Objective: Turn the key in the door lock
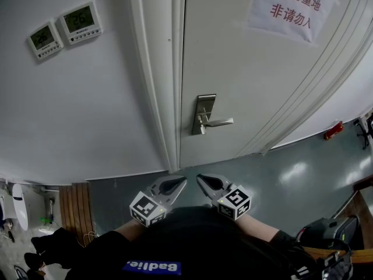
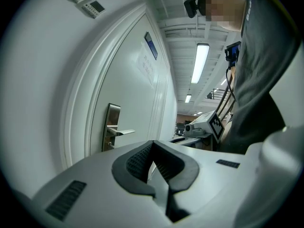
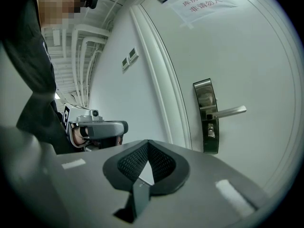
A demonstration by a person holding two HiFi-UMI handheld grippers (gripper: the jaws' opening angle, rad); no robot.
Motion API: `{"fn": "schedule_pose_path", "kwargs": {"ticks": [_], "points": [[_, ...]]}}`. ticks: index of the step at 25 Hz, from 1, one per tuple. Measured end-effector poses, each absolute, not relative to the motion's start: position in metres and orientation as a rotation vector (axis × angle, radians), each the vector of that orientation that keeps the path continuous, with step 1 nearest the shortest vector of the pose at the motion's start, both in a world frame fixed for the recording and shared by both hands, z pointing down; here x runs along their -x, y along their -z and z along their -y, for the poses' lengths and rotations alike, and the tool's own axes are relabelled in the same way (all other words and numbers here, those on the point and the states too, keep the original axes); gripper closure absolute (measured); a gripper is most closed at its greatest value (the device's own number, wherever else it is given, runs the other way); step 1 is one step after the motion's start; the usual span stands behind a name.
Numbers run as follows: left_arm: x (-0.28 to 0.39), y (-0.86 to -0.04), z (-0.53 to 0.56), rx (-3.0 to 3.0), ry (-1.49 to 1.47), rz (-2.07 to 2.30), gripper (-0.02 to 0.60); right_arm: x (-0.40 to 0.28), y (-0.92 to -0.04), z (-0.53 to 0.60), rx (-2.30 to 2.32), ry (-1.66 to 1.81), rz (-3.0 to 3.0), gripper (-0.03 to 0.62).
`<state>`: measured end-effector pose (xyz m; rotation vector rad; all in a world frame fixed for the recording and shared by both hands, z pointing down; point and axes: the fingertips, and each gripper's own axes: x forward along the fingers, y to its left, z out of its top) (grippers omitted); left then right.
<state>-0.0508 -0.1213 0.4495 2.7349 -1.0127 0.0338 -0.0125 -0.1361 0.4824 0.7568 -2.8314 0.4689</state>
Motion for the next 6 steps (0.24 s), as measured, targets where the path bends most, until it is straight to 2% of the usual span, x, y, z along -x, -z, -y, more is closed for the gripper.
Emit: {"fn": "schedule_pose_path", "kwargs": {"ticks": [6], "points": [[0.0515, -0.4491, 0.1213, -2.734, -0.028, 1.015, 0.575, 0.0128, -0.4846, 0.136, -0.752, -0.472, 2.823, 0.594]]}}
